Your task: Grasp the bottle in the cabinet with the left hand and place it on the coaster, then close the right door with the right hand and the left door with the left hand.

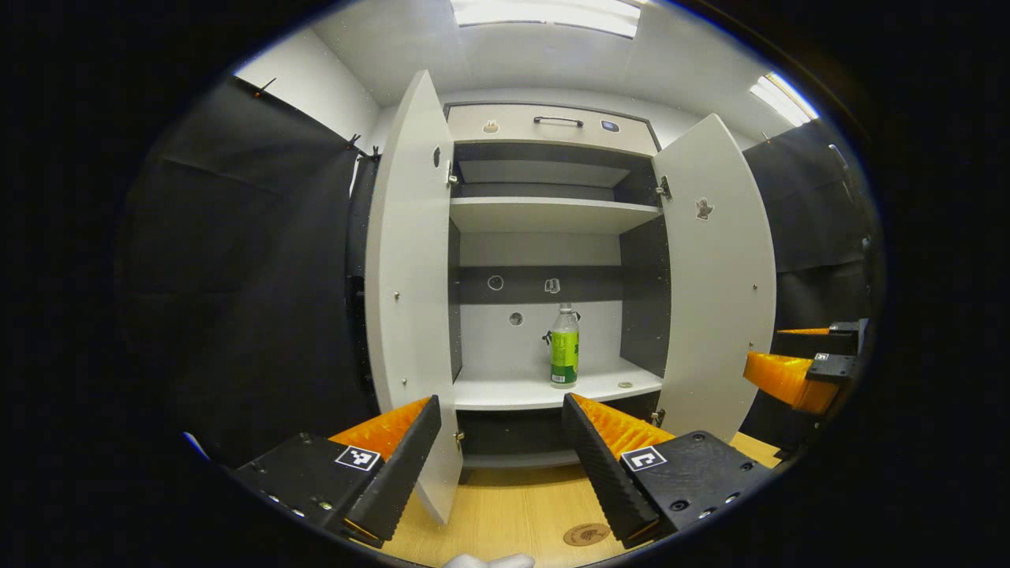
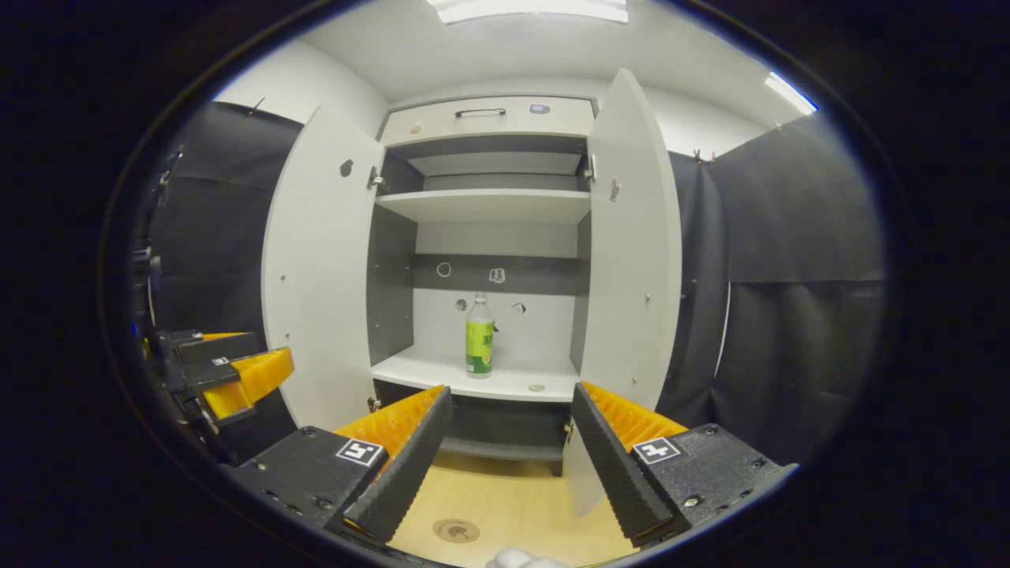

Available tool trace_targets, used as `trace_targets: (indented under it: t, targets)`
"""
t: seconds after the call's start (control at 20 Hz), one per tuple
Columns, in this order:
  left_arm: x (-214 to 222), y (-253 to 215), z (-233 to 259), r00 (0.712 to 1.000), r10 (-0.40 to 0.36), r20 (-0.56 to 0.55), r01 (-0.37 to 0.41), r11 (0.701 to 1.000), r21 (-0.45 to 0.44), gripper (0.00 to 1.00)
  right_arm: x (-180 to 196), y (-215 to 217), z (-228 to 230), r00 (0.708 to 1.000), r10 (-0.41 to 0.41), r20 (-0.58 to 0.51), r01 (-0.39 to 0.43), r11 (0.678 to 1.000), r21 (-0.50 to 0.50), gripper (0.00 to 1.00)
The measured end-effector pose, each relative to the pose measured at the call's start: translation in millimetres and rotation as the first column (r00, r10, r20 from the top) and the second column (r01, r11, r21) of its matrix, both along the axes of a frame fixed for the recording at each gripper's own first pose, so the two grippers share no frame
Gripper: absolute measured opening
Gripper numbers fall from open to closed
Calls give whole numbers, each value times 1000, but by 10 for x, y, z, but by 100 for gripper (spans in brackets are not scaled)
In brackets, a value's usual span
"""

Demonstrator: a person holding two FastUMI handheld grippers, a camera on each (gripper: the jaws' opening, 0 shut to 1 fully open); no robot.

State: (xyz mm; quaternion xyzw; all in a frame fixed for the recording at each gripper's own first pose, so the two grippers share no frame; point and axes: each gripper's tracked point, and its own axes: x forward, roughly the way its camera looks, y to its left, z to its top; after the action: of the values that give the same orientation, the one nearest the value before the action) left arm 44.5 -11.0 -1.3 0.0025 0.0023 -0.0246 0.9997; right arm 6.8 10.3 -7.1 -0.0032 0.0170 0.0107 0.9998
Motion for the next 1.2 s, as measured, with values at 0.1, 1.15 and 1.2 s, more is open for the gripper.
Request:
trace_targets:
  t: [0.1,1.15,1.2]
  targets:
    - [238,-147,37,1000,-19,10,19,1000,0,95,15,3,-4,1000,16,-10,-16,1000,-10,100]
    - [3602,-1226,-455,999,-20,-46,18,999,-41,94,681,-144,-32,995,85,-56,-90,991,-98,98]
    - [3647,-1237,-527,998,-13,-69,10,999,-46,95,696,-158,-55,994,85,-62,-91,991,-100,98]
